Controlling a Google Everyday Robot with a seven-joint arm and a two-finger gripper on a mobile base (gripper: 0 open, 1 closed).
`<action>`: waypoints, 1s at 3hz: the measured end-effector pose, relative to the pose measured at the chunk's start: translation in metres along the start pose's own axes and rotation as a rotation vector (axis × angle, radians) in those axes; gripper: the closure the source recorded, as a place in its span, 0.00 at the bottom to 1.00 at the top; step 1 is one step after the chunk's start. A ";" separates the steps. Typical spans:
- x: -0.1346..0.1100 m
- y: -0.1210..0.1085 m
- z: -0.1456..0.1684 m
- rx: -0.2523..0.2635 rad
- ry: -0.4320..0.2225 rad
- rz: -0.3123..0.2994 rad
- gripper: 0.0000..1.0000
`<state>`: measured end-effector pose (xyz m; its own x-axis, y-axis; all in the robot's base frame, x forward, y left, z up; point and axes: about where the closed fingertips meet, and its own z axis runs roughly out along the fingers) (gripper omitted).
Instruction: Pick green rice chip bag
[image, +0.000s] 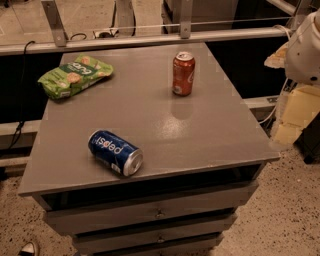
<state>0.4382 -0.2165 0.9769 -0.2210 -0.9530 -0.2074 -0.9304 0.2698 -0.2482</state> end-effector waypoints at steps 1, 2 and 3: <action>0.000 0.000 0.000 0.000 0.000 0.000 0.00; -0.038 -0.014 0.013 0.000 -0.079 -0.014 0.00; -0.110 -0.042 0.026 0.018 -0.200 -0.050 0.00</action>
Offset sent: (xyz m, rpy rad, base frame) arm 0.0620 0.0836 -0.0048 0.1741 -0.0419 0.0812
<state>0.5093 -0.1197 0.9858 -0.1104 -0.9193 -0.3777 -0.9330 0.2268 -0.2794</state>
